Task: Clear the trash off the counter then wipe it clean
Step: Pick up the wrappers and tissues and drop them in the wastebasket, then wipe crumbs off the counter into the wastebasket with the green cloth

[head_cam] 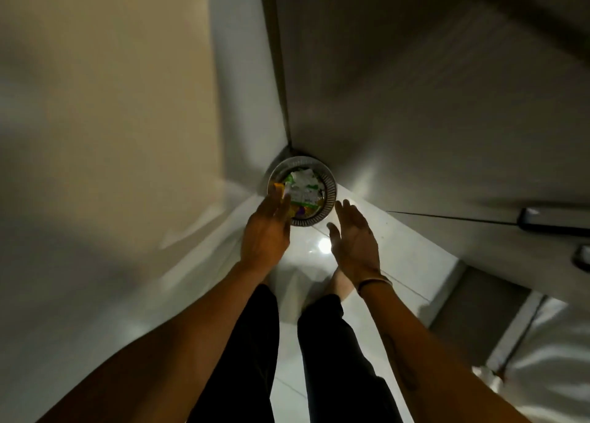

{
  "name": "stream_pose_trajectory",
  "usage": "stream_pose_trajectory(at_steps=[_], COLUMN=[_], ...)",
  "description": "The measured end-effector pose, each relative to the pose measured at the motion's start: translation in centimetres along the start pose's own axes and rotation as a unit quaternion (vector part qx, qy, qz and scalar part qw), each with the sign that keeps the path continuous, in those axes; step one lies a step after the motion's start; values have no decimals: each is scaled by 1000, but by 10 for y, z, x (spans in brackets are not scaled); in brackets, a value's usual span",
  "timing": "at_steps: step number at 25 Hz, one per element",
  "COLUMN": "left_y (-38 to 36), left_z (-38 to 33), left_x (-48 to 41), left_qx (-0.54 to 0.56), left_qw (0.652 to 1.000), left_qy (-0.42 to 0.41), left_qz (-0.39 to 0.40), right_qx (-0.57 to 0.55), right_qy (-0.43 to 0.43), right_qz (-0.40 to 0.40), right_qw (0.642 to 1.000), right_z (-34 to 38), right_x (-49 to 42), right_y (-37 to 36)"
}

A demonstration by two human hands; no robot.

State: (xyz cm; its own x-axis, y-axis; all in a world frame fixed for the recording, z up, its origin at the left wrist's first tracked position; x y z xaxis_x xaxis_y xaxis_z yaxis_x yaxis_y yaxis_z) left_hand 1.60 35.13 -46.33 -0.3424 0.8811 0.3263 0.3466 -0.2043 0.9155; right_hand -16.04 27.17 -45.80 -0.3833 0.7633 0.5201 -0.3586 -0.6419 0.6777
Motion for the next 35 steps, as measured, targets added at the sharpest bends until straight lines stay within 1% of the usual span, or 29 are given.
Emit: stream_pose_trajectory(at_steps=[2, 4, 6, 7, 9, 11, 13, 16, 18, 21, 23, 27, 32, 35], left_y=[37, 84, 137, 160, 216, 268, 318, 380, 414, 444, 450, 439, 410, 397], left_z=[-14, -33, -53, -62, -82, -101, -124, -164, -204, -269, -307, -358, -378, -377], left_x=[29, 48, 62, 68, 77, 82, 85, 67, 50, 25, 9, -17, -42, -53], left_qx=[-26, -60, -81, -75, -54, -48, -44, -28, -29, -43, -73, -117, -162, -157], left_qw=[999, 996, 993, 993, 988, 978, 967, 955, 938, 927, 927, 936, 938, 948], left_qy=[-40, -69, -85, -90, -114, -143, -163, -182, -218, -253, -260, -251, -255, -232], left_qz=[12, 5, -3, -22, -85, -147, -188, -234, -270, -275, -259, -218, -171, -152], right_qx=[60, 129, 146, 135, 122, 136, 141, 103, 92, 90, 93, 79, 81, 73], right_qy=[28, 63, 93, 103, 125, 163, 181, 182, 171, 132, 97, 39, -71, -89], right_qz=[12, 11, -17, -45, -122, -183, -246, -336, -407, -457, -465, -443, -333, -273], right_qw=[998, 990, 985, 984, 977, 960, 942, 918, 892, 875, 875, 892, 937, 955], right_z=[16, 41, 73, 86, 113, 140, 160, 172, 167, 149, 130, 83, 35, 24], right_x=[40, 72, 101, 113, 135, 153, 174, 191, 199, 201, 194, 158, 84, 52], right_y=[24, 54, 89, 105, 146, 194, 246, 325, 378, 449, 488, 551, 604, 606])
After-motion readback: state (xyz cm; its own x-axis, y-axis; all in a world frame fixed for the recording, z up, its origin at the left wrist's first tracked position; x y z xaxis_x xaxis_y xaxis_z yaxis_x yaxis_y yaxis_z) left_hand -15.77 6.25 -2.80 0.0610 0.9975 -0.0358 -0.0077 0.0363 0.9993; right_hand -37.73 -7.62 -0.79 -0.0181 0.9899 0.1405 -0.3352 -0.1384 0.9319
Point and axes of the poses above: each hand's wrist, its own x-axis away from the middle knuckle, its own y-axis out of the back of the hand, z = x × y, the point moved 2 cm from there along -x, towards the middle knuckle, and after that the axes turned 8 degrees about -x, right-handed, at the moved point
